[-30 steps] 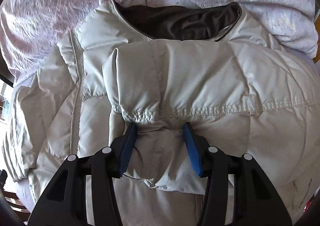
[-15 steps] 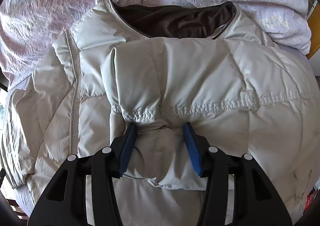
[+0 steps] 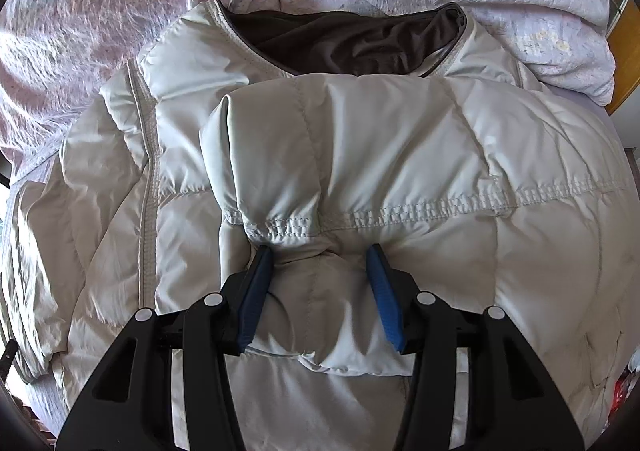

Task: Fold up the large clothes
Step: 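Lay the sleeve on the jacket front and hold it with the right gripper, then grasp the other sleeve cuff with the left gripper while the right gripper releases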

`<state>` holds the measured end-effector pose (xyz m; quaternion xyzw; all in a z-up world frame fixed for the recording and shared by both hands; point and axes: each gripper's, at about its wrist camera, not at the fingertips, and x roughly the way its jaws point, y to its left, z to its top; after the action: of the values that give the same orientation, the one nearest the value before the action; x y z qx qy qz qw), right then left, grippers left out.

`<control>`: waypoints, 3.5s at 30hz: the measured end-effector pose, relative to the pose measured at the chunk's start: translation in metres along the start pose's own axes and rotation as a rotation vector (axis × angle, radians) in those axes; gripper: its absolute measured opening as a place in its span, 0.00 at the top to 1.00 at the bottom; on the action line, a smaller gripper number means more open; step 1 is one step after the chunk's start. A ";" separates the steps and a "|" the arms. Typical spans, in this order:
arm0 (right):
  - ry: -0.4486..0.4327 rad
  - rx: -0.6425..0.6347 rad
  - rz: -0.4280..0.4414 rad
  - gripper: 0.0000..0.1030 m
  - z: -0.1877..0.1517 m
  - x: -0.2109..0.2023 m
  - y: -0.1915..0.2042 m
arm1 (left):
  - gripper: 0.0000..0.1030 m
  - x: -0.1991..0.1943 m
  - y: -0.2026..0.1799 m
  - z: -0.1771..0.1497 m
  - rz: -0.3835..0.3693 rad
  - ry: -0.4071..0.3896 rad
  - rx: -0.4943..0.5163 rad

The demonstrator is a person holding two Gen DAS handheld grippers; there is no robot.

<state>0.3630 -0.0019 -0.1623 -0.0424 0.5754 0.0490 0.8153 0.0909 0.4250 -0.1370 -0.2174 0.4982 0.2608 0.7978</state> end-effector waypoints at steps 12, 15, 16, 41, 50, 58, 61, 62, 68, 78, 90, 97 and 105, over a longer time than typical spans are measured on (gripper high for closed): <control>-0.006 -0.001 -0.002 0.50 -0.001 0.001 0.000 | 0.02 0.007 0.004 -0.002 -0.033 -0.004 0.027; -0.006 -0.001 -0.002 0.50 -0.001 0.000 0.001 | 0.02 0.008 0.004 -0.003 -0.033 -0.005 0.034; -0.006 -0.001 -0.002 0.50 -0.001 0.001 0.000 | 0.02 0.008 0.004 -0.003 -0.033 -0.006 0.036; -0.017 0.005 -0.002 0.50 -0.002 0.001 0.000 | 0.12 0.003 0.012 -0.003 -0.076 -0.019 0.034; -0.019 0.005 -0.001 0.50 0.000 0.001 0.001 | 0.42 -0.002 0.021 0.001 -0.082 -0.027 -0.010; -0.025 0.010 0.006 0.50 0.000 0.002 0.000 | 0.80 -0.012 0.020 0.005 -0.103 -0.030 -0.051; -0.029 0.014 0.016 0.50 0.001 0.000 -0.003 | 0.85 -0.018 0.012 0.008 -0.085 -0.034 -0.047; -0.030 0.012 0.019 0.50 0.001 0.000 -0.004 | 0.86 -0.020 0.010 0.009 -0.082 -0.036 -0.047; -0.034 -0.005 0.050 0.46 0.003 -0.007 -0.014 | 0.89 -0.046 -0.017 0.017 -0.080 -0.084 -0.009; -0.043 -0.062 0.139 0.28 0.003 -0.032 -0.041 | 0.90 -0.102 -0.113 0.025 -0.167 -0.186 0.095; -0.095 -0.097 0.189 0.27 -0.029 -0.068 -0.095 | 0.91 -0.144 -0.261 0.010 -0.276 -0.223 0.275; -0.108 -0.066 0.187 0.27 -0.037 -0.075 -0.143 | 0.91 -0.154 -0.336 -0.014 -0.350 -0.220 0.378; -0.105 0.009 0.190 0.27 -0.044 -0.077 -0.192 | 0.91 -0.148 -0.416 -0.044 -0.445 -0.145 0.469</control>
<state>0.3213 -0.2002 -0.1023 0.0186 0.5337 0.1253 0.8361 0.2699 0.0485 0.0154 -0.1121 0.4270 -0.0268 0.8969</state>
